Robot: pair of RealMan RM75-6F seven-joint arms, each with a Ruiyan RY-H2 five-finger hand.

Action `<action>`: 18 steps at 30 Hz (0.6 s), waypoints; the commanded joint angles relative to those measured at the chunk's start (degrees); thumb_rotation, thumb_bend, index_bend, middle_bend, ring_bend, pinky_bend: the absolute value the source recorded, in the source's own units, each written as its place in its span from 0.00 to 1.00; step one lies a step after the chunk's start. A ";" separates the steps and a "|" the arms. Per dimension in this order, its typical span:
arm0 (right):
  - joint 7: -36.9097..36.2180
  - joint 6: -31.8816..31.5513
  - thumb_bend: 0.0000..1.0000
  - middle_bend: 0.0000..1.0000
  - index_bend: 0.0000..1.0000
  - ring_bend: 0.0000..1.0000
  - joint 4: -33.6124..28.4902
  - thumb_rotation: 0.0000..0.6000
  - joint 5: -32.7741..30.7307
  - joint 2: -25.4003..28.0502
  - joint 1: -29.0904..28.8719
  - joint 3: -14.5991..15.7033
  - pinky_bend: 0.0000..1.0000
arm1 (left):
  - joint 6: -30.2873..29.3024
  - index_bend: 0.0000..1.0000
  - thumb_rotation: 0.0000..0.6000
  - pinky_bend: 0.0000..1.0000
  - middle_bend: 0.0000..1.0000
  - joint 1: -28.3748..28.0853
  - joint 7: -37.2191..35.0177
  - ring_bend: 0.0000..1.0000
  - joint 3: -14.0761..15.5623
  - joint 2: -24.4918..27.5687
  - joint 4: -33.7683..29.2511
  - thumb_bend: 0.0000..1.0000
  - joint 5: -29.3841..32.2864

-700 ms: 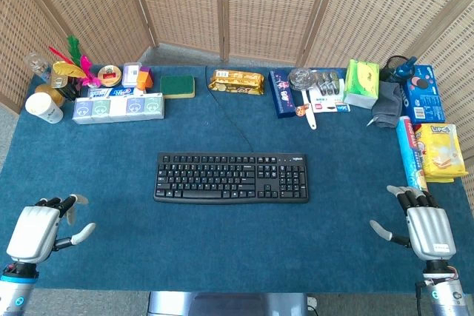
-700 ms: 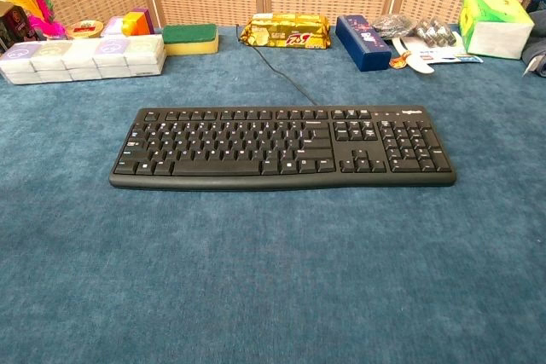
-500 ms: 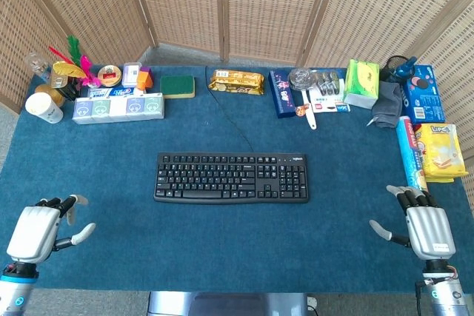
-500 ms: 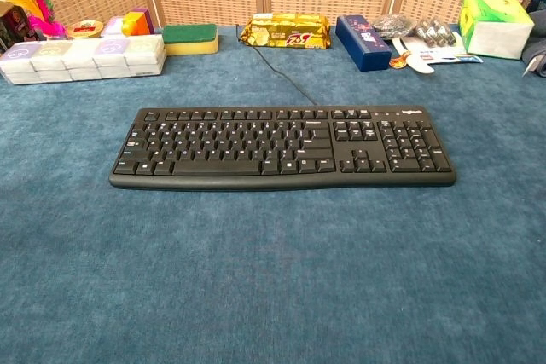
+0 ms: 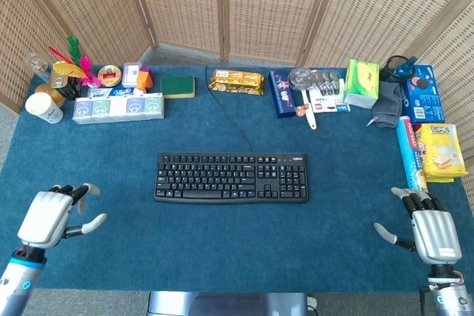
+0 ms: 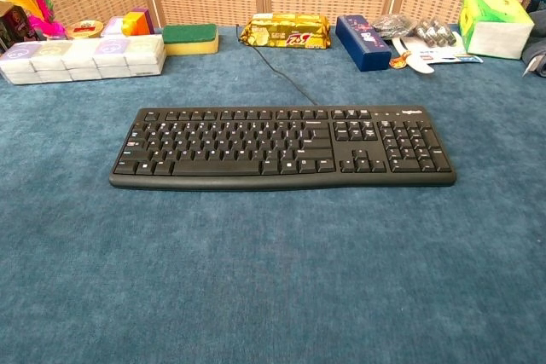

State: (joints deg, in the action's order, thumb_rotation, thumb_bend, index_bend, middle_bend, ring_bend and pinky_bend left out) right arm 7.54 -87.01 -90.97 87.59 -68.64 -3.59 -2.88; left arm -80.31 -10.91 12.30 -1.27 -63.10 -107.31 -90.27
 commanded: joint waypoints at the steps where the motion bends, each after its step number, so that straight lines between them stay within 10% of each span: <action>1: 0.07 -0.22 0.19 0.28 0.22 0.23 -0.10 0.00 0.12 0.10 0.12 0.02 0.22 | 4.29 0.39 0.00 0.52 0.66 -3.60 1.47 0.55 -2.33 -0.32 0.03 0.12 2.16; 8: 0.35 -1.14 0.19 0.28 0.22 0.23 -0.42 0.00 -0.12 0.43 1.07 0.28 0.21 | 17.05 0.39 0.00 0.73 0.95 -14.01 6.47 0.79 -8.06 -4.81 2.51 0.12 10.01; 18: 0.52 -1.62 0.19 0.28 0.22 0.23 -0.22 0.00 -1.07 0.74 1.93 0.15 0.21 | 27.89 0.41 0.00 0.81 1.00 -25.93 17.64 0.85 -12.37 -14.50 10.18 0.12 24.09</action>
State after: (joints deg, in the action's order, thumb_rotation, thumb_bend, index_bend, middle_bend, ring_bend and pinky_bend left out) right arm 8.05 -88.64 -91.20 86.51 -67.90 -1.67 -2.72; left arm -55.69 -33.19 27.18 -11.96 -74.23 -100.03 -70.57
